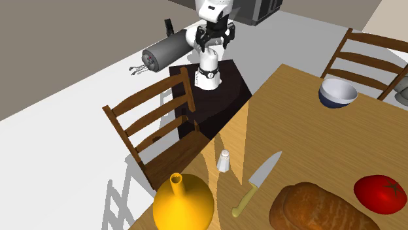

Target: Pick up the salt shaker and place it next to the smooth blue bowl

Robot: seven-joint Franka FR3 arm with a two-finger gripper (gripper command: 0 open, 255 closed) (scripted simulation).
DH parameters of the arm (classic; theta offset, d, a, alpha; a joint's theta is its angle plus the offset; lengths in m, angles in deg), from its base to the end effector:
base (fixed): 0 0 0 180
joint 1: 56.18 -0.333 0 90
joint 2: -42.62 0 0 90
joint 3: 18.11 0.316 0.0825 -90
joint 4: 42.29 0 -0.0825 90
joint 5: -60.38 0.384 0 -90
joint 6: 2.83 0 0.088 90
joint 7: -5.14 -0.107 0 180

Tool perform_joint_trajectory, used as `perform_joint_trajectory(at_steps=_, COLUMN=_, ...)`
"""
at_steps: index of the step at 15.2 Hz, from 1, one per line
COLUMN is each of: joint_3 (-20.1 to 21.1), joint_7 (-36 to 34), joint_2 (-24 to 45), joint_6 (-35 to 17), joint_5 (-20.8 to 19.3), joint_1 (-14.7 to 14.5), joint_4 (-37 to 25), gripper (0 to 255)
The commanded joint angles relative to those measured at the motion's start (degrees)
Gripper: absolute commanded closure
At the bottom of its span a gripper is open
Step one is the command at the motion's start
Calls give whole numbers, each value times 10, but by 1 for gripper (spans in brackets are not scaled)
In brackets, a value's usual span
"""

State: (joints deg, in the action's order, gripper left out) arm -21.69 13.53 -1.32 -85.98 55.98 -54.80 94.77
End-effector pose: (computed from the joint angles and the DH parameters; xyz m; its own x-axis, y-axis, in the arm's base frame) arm 0.2944 -0.0392 0.5581 0.9812 0.0767 -0.1770 0.0792 -0.9968 0.0076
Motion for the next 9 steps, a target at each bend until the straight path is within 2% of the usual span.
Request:
perform_joint_trajectory(at_steps=1, joint_3=0, joint_7=0, joint_2=0, joint_6=0, joint_5=0, joint_1=0, joint_4=0, gripper=0)
perform_joint_trajectory(at_steps=9, joint_3=-32, joint_7=34, joint_2=149, joint_6=-141, joint_5=4, joint_1=-8, joint_4=-34, gripper=0)
